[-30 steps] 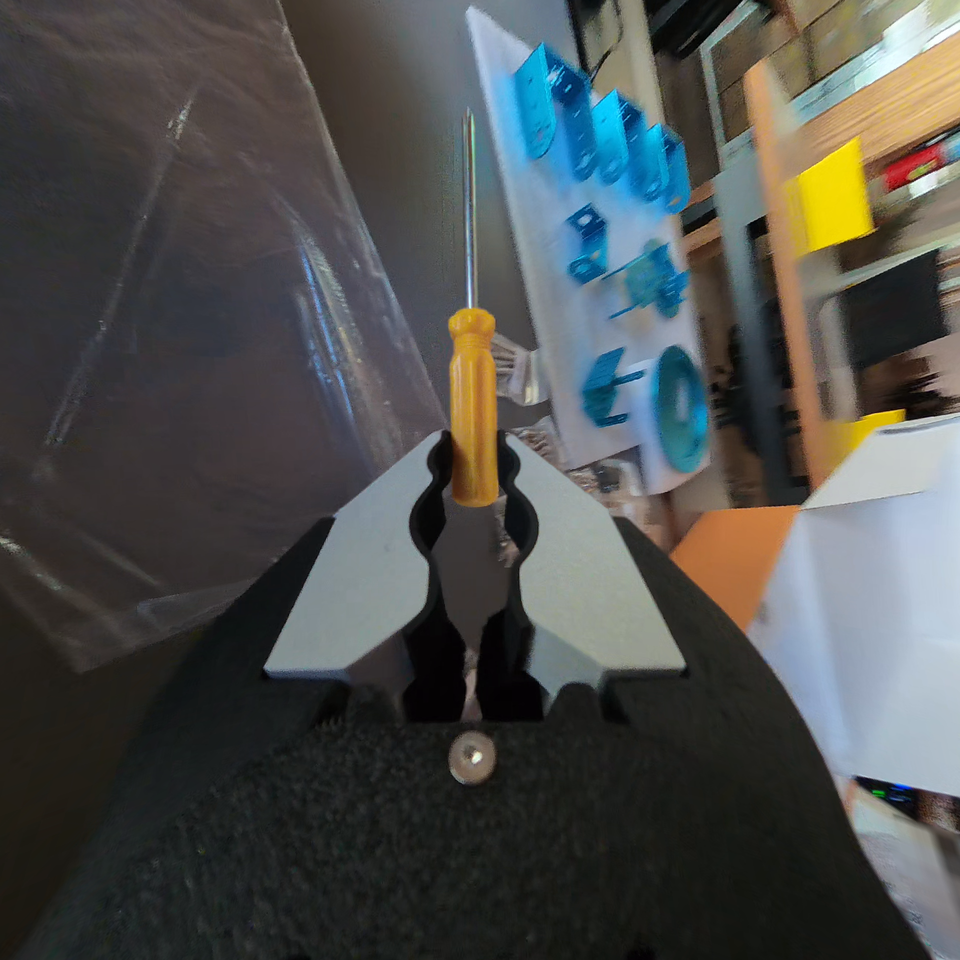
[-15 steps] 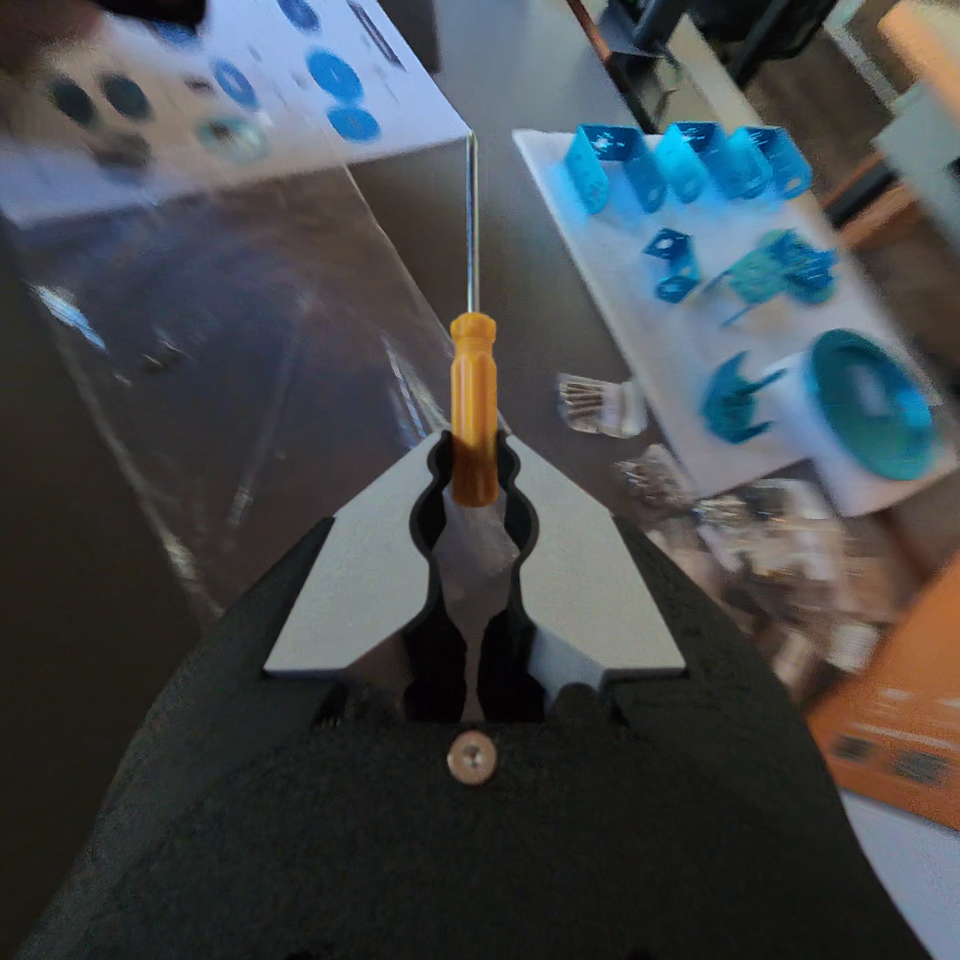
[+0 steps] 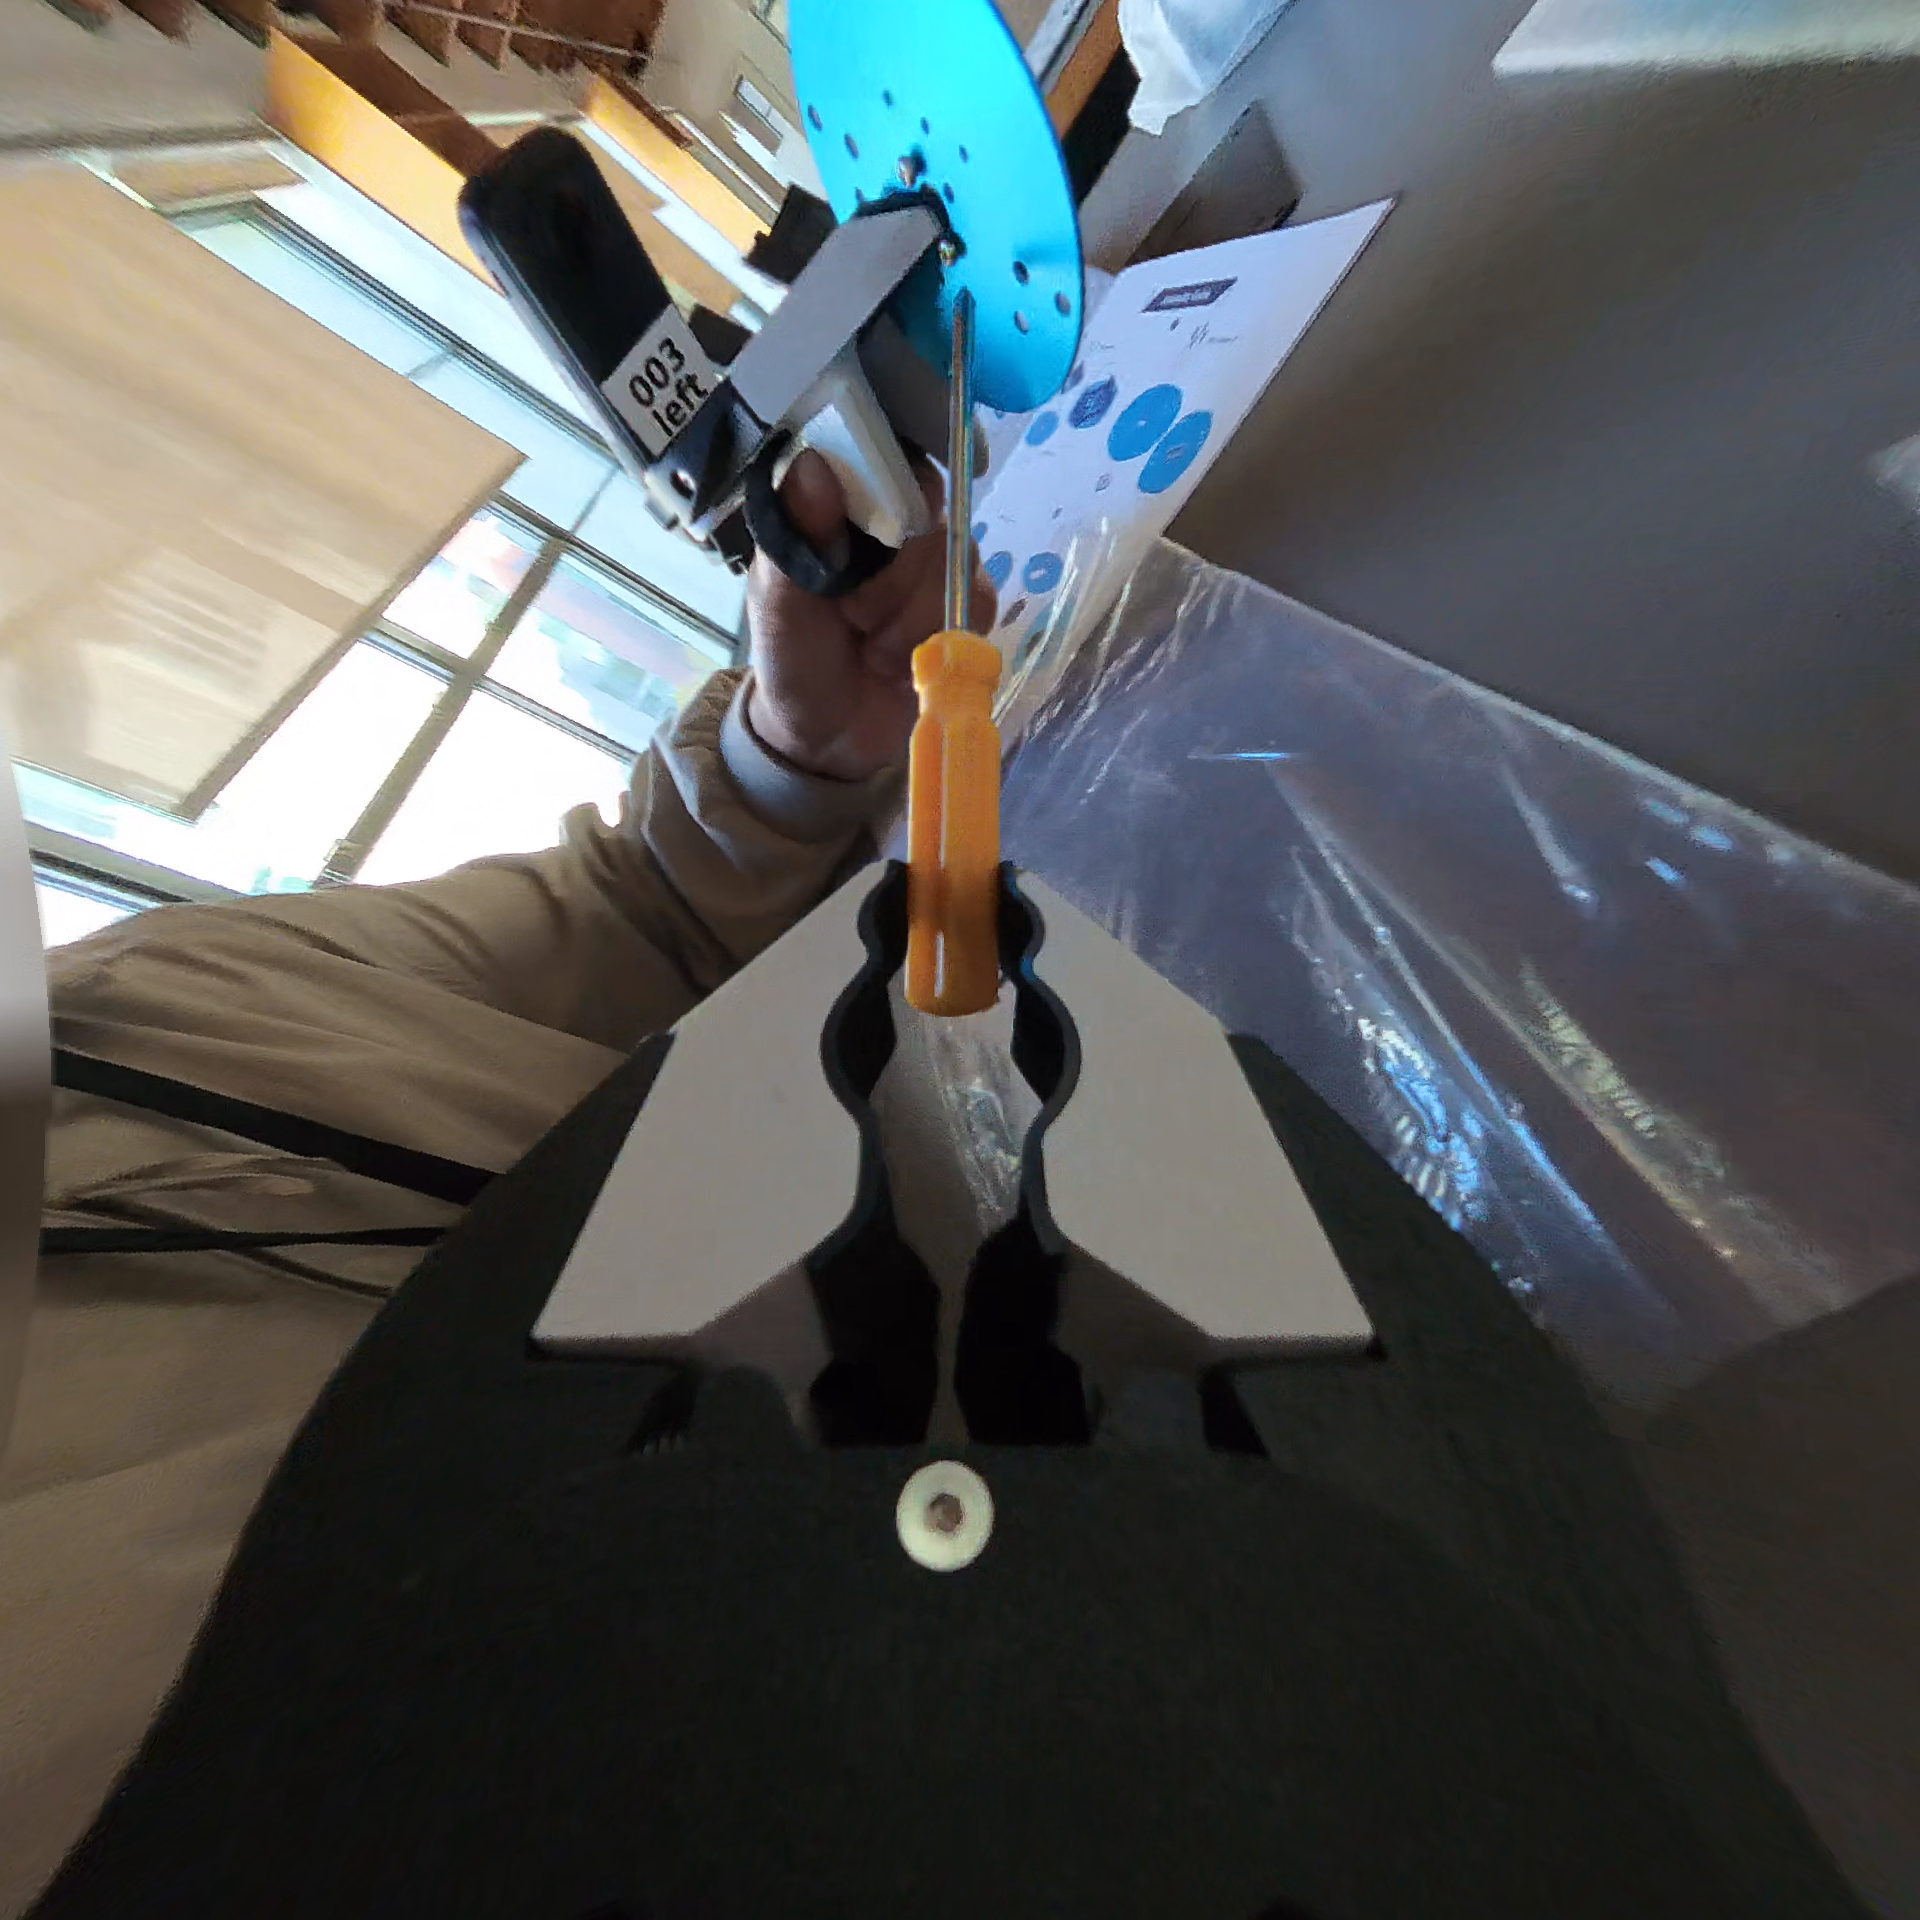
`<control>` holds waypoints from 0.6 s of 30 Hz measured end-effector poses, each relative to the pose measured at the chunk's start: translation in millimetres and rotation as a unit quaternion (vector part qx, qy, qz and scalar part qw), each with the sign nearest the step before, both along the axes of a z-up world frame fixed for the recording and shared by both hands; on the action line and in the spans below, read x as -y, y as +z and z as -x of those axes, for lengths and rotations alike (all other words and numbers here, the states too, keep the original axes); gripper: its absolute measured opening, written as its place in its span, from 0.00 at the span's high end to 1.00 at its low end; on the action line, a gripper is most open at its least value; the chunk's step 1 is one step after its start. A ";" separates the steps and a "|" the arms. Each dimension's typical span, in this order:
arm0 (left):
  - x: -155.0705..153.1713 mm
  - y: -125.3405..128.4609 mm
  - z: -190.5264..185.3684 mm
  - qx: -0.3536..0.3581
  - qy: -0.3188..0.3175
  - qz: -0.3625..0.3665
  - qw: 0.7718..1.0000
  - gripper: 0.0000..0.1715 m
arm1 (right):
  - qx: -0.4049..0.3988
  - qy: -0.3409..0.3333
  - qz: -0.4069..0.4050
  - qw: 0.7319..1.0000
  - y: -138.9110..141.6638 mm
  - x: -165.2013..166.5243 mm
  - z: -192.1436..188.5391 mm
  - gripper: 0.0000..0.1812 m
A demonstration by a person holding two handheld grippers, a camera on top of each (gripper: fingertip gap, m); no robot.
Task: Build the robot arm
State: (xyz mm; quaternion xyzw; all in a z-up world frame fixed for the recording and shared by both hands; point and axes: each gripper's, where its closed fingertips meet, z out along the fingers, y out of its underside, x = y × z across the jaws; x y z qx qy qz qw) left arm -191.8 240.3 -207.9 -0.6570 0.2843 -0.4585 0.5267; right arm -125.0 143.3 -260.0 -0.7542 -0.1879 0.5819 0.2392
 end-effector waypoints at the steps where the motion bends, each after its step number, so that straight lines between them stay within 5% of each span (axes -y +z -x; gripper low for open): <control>1: -0.1 0.1 0.2 -0.001 0.003 -0.003 1.000 0.97 | -0.005 0.000 0.009 1.000 -1.5 0.3 1.3 0.91; 18: 3.6 -2.6 -4.0 -0.037 0.009 -0.048 0.998 0.97 | -0.007 -0.003 0.003 1.000 1.8 1.4 4.4 0.91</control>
